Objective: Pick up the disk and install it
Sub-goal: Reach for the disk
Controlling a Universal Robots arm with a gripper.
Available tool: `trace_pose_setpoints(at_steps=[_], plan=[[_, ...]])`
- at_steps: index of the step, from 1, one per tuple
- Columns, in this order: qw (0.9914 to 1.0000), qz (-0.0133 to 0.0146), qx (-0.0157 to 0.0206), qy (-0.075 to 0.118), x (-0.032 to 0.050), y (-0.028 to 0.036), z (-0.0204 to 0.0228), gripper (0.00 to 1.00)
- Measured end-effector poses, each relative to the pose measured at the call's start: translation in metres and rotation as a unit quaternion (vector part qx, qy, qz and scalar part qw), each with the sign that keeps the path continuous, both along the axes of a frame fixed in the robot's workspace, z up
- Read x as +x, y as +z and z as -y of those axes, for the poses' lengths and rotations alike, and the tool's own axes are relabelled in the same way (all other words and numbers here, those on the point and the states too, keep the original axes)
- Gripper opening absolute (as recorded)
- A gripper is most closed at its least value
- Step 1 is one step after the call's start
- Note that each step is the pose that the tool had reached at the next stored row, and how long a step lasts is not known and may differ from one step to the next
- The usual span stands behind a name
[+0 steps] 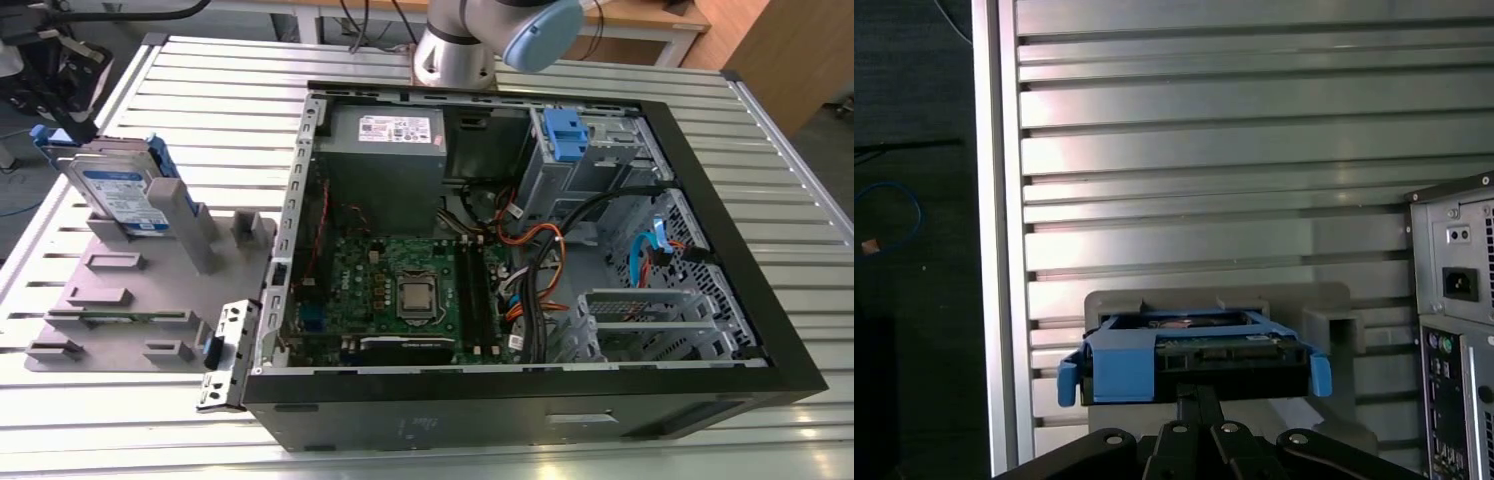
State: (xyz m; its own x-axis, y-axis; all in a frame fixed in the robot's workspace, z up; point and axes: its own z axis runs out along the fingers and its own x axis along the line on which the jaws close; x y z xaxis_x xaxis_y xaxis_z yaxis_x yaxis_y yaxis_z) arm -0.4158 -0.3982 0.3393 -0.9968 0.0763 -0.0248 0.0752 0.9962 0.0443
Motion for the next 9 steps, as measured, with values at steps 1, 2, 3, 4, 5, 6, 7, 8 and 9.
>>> trace_pose_setpoints(at_steps=[1, 2, 3, 4, 5, 6, 7, 8, 9], plan=[[1.0, 0.0, 0.0, 0.0, 0.0001, -0.0002, -0.0008, 0.11], [1.0, 0.0, 0.0, 0.0, 0.0002, -0.0003, -0.0017, 0.11], [1.0, 0.0001, 0.0, 0.0, 0.0002, -0.0005, -0.0027, 0.11], [1.0, 0.0, 0.0, 0.0, 0.0002, -0.0007, -0.0033, 0.11], [1.0, 0.0001, 0.0, 0.0, 0.0003, -0.0009, -0.0037, 0.11], [1.0, 0.0001, 0.0001, 0.0, 0.0004, -0.0012, -0.0041, 0.11], [1.0, 0.0001, 0.0001, 0.0, 0.0005, -0.0015, -0.0041, 0.11], [1.0, 0.0001, 0.0, 0.0, 0.0004, -0.0015, -0.0042, 0.11], [1.0, 0.0, 0.0, 0.0, 0.0004, -0.0015, -0.0042, 0.11]])
